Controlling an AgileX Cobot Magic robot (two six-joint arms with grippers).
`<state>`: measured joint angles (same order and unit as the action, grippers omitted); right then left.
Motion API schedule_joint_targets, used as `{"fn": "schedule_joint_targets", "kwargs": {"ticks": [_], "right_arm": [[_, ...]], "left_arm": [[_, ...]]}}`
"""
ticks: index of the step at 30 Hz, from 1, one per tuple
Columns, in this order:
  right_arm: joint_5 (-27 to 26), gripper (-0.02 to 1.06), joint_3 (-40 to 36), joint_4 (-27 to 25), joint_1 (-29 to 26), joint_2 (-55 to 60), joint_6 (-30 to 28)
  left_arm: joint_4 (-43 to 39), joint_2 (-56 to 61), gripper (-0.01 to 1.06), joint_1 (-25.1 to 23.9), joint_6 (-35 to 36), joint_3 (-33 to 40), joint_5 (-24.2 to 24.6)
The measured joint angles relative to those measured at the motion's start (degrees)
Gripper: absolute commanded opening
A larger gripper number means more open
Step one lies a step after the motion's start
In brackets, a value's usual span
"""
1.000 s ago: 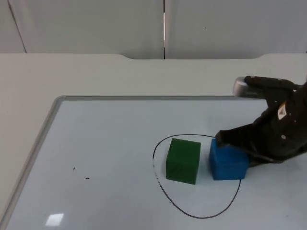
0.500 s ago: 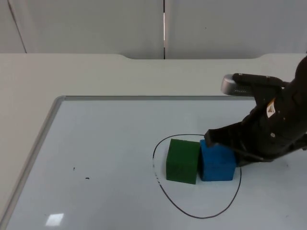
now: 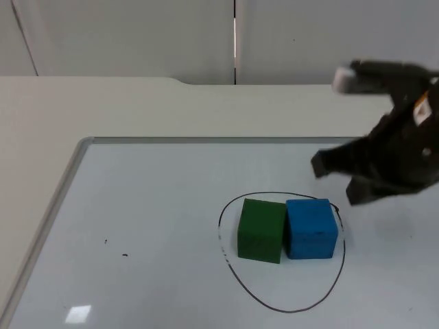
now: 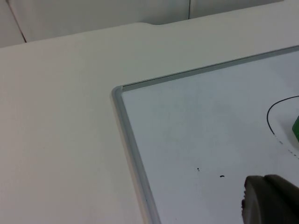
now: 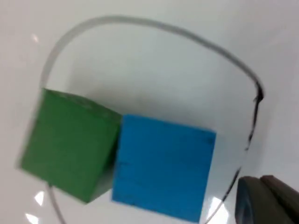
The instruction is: Push the two cubes into the marked area.
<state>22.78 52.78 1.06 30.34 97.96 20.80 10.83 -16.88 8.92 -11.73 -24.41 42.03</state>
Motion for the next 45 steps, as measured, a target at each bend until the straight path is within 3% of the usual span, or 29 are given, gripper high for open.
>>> {"fn": "schedule_joint_targets", "kwargs": {"ticks": [10, 23, 35, 45], "right_arm": [[6.73, 0.0, 0.03, 4.88, 0.0, -25.07, -1.89], [16.35, 0.0, 0.03, 5.99, 0.0, -45.47, -7.21], [18.67, 0.0, -3.59, 5.99, 0.0, -61.96, -12.92], [21.89, 0.0, -8.12, 7.09, 0.0, -72.36, -13.3]], "left_arm": [[0.04, 6.24, 0.0, 0.0, -0.24, 0.0, -0.11], [1.64, 9.76, 0.0, 0.0, -1.28, -0.13, -0.19], [3.55, 16.58, 0.0, 0.0, -5.34, -2.69, 6.48], [5.61, 16.65, 0.0, 0.0, -6.06, -5.12, 14.6]]}}
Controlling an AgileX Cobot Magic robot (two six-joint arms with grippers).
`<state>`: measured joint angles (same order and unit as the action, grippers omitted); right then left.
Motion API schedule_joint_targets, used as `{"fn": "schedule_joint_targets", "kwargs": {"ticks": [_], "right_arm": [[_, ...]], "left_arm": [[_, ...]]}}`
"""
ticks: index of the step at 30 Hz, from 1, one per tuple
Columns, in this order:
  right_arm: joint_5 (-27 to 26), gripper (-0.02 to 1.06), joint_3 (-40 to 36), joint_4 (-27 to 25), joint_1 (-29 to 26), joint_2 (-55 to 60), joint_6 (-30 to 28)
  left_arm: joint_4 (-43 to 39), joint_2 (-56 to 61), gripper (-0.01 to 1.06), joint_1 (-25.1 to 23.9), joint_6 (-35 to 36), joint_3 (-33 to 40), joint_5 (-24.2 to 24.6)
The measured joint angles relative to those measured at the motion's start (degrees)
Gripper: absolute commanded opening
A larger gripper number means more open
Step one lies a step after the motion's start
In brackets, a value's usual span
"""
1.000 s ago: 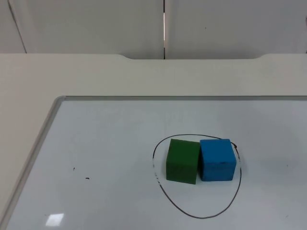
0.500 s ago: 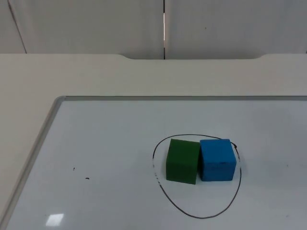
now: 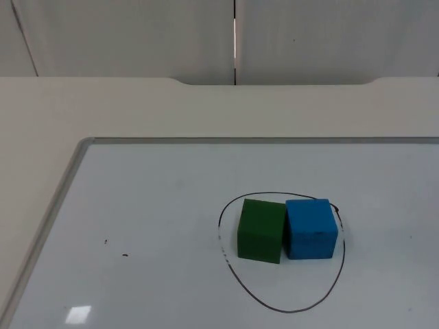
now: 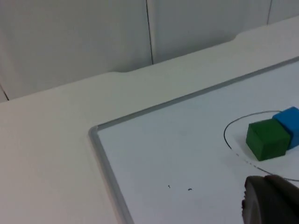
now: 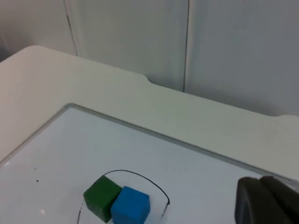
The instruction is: Push the two cubes into the marked area.
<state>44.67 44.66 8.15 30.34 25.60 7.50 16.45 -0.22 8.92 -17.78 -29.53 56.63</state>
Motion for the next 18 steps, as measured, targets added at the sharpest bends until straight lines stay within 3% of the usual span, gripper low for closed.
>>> {"fn": "schedule_joint_targets", "kwargs": {"ticks": [8, 18], "right_arm": [[2.98, 0.0, -5.33, 5.34, 0.0, -8.45, 3.24], [7.1, 0.0, -9.44, 4.23, 0.0, -17.0, 2.99]], "left_arm": [[-0.24, 0.0, 0.0, 0.0, 0.15, 0.0, 2.77], [-0.81, 0.0, 0.0, 0.0, 0.83, 0.0, 3.66]]}}
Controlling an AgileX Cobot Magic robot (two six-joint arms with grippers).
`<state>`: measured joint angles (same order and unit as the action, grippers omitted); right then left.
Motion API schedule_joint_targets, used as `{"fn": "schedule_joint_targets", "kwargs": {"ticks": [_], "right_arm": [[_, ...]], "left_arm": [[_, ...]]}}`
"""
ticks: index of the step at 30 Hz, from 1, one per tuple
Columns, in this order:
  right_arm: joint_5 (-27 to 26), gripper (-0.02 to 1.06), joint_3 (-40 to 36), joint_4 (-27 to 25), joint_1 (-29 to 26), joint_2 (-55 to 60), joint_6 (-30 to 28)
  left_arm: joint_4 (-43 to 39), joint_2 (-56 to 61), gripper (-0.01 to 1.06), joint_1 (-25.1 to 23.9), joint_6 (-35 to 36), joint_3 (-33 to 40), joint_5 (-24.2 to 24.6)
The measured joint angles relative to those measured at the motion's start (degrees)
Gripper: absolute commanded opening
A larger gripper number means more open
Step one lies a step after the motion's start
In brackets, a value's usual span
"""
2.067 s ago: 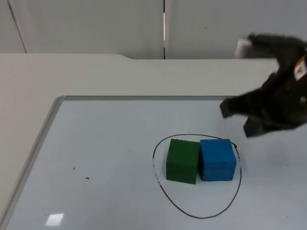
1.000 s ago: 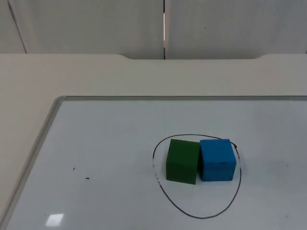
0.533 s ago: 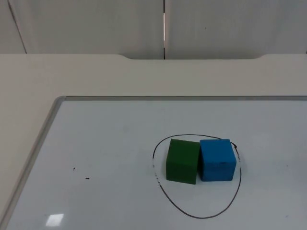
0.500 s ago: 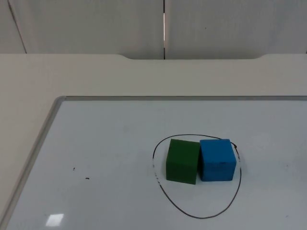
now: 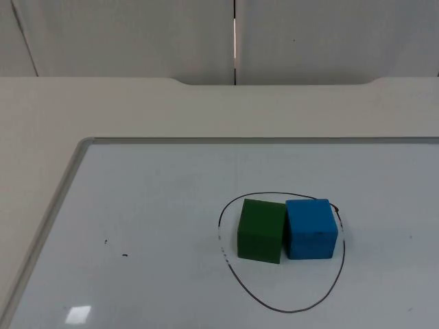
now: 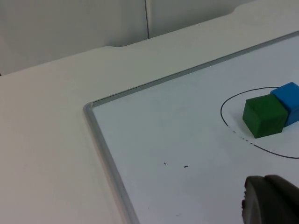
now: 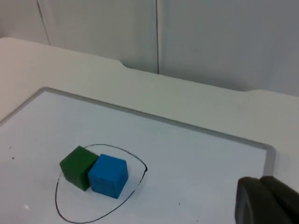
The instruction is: Push the two cubes into the marked area.
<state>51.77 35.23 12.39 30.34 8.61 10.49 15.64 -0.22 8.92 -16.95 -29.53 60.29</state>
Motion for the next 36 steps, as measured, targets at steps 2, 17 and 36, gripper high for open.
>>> {"fn": "schedule_joint_targets", "kwargs": {"ticks": [2, 17, 36], "right_arm": [[0.31, 0.0, -2.8, -0.86, 0.0, -2.84, -0.24], [4.52, 0.0, -4.98, -16.56, 0.47, -8.42, -11.61], [9.83, 0.0, -5.12, -10.71, 0.47, -8.42, -7.08]], "left_arm": [[0.0, 0.0, 0.0, 0.0, 0.0, 0.0, -0.12], [5.93, 0.0, 0.0, 0.0, -2.32, 0.0, -1.5], [-7.57, 0.0, 0.0, 0.0, 6.28, 0.83, 1.57]]}}
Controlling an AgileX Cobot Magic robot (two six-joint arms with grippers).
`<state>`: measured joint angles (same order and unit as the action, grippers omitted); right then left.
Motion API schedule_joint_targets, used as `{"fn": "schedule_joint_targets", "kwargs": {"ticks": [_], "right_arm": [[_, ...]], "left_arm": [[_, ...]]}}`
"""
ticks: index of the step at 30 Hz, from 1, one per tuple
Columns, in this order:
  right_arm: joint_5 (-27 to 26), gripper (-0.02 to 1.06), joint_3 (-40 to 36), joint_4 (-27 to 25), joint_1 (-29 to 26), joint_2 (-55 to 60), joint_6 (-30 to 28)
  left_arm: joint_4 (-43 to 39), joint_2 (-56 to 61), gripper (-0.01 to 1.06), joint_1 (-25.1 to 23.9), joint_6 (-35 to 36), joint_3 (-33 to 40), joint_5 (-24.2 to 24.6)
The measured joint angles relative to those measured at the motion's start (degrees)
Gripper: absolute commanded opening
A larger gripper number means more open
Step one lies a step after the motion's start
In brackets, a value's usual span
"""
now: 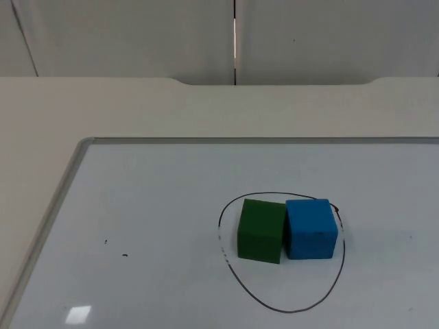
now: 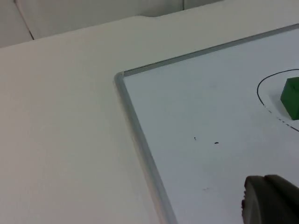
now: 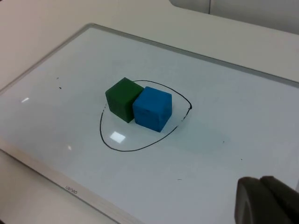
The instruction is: Push the two cubes into the marked area.
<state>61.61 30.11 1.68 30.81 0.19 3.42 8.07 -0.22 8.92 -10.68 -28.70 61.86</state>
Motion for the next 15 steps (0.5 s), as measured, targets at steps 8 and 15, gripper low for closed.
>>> {"fn": "schedule_joint_targets", "kwargs": {"ticks": [8, 15], "right_arm": [[0.0, 0.0, 0.0, 0.41, 0.0, 0.0, 0.45], [0.09, 0.0, 0.0, 1.95, 0.0, 0.0, 1.31]], "left_arm": [[-4.17, 0.0, 0.0, 0.0, 3.62, 0.0, 0.09], [-5.44, 0.0, 0.0, 0.0, 4.07, 0.0, 0.09]]}}
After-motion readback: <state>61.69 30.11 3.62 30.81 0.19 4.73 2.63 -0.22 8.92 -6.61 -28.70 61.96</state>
